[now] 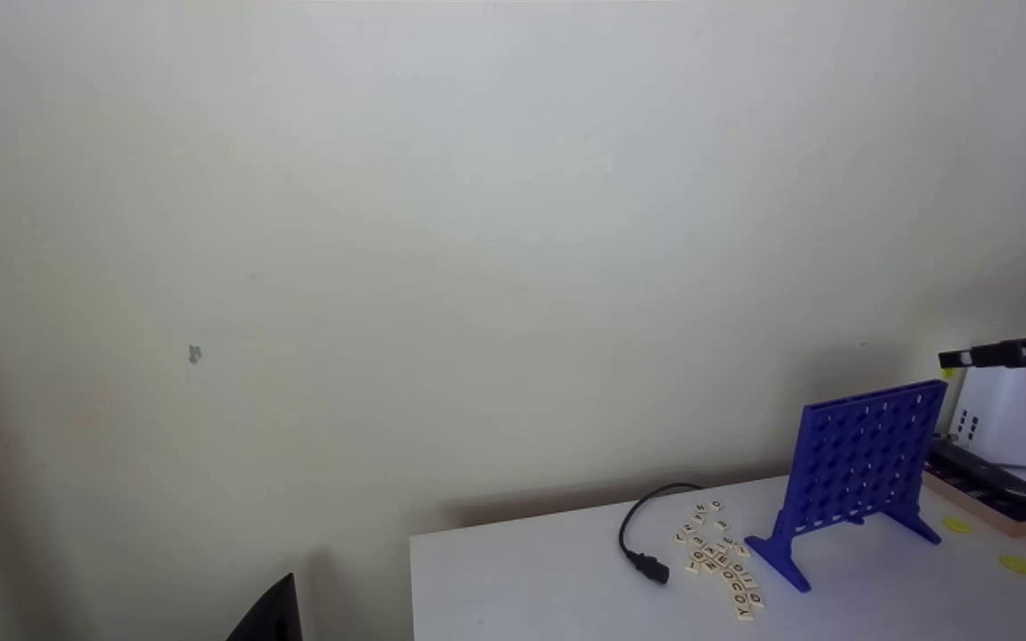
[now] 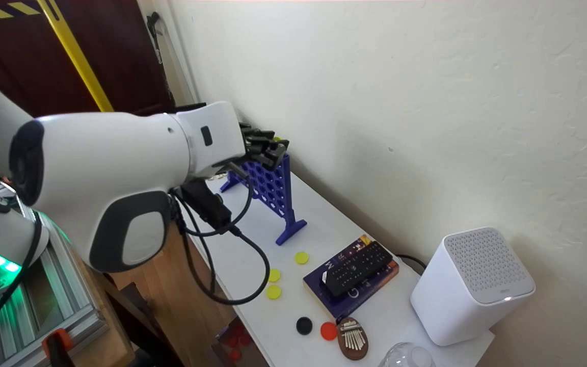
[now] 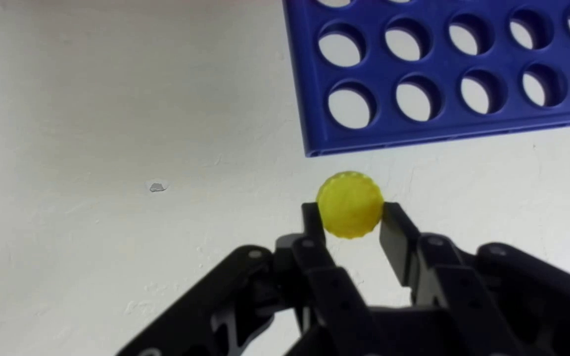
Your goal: Put one yellow chip inside the blue gameboard.
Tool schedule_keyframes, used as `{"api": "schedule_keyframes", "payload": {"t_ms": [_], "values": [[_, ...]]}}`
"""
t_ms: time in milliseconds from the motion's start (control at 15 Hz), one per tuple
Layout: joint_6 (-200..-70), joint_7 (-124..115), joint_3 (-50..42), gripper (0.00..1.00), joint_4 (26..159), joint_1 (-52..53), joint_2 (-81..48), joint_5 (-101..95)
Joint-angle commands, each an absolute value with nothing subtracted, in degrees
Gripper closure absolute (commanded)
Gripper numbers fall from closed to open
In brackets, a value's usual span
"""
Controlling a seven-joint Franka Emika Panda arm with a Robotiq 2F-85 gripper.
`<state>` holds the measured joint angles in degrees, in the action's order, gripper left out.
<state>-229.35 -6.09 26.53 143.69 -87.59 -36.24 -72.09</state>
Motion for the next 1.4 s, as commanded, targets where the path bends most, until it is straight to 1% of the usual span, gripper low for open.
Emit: {"api": "schedule_keyframes", "payload": {"t_ms": [0,467,533,600,1333], "values": [[-236.18,-7.26,17.08,0.9,142.38,-76.78,-35.39,-69.11],[-243.65,-8.69,4.09,0.9,141.7,-62.51,-35.82,-66.75],[-242.85,-8.45,4.38,0.65,141.65,-62.84,-35.96,-67.14],[-242.09,-7.59,6.04,0.65,141.74,-64.59,-36.17,-67.51],[-242.17,-7.83,5.13,0.65,141.51,-63.51,-36.04,-67.51]]}}
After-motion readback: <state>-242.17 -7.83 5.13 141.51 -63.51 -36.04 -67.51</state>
